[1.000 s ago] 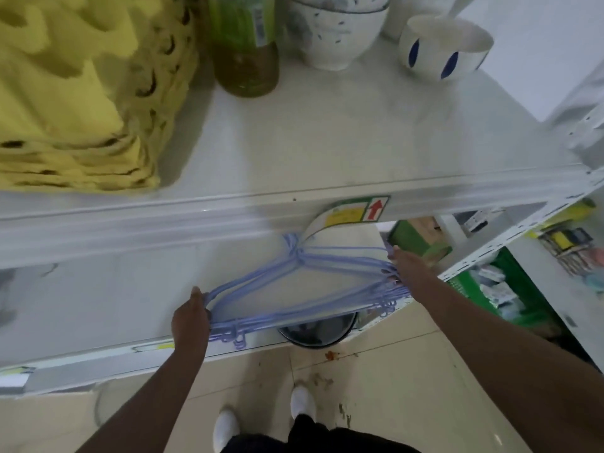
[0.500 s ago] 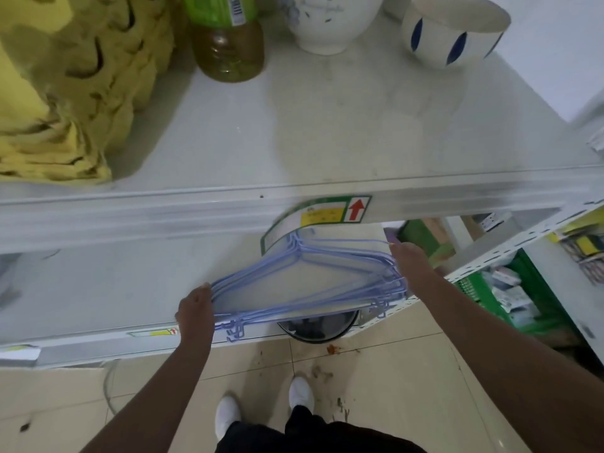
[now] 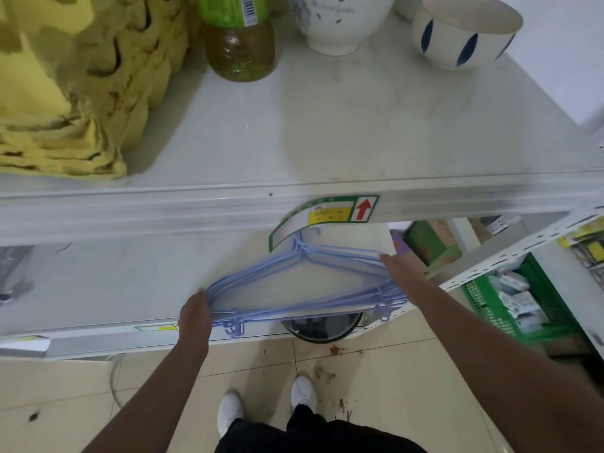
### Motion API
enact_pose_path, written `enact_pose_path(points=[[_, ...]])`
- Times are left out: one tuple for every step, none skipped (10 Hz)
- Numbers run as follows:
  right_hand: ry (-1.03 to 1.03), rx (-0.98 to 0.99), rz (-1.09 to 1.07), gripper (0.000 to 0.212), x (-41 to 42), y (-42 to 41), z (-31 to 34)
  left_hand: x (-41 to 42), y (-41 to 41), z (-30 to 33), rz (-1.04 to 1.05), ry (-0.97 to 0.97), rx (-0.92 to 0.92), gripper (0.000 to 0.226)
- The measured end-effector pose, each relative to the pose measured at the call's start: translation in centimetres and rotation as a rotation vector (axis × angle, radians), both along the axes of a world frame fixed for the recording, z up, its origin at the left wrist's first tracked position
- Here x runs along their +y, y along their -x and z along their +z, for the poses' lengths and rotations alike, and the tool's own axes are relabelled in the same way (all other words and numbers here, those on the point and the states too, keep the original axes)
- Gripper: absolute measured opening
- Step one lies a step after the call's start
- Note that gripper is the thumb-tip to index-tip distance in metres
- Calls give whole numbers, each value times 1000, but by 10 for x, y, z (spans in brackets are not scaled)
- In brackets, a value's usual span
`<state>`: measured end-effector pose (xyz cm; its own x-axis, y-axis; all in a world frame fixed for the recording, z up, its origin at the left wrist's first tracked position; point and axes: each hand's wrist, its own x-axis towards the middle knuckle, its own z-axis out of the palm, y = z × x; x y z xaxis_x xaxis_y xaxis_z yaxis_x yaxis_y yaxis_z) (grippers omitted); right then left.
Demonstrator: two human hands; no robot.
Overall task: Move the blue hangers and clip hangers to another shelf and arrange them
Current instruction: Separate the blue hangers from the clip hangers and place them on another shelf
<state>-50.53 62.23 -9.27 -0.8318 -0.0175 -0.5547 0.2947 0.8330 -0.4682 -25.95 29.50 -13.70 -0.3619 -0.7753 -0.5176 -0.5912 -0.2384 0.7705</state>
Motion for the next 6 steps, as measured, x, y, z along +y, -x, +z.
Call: enact_pose_path(points=[[-9, -2, 28, 46, 2, -9, -9, -4, -3, 11, -4, -4, 0, 33], [67, -39, -17, 43, 4, -20, -10, -9, -6, 23, -39, -3, -13, 26], [155, -33, -80, 41, 9, -32, -16, -17, -11, 24, 8, -19, 25, 30], [253, 50, -151, 44, 11, -44, -23, -20, -17, 26, 13, -111, 56, 29], [341, 64, -179, 47, 17, -55, -27, -24, -20, 27, 9, -152, 38, 30], [484, -42, -331, 45, 25, -60, -31, -30, -19, 31, 26, -181, 21, 31]])
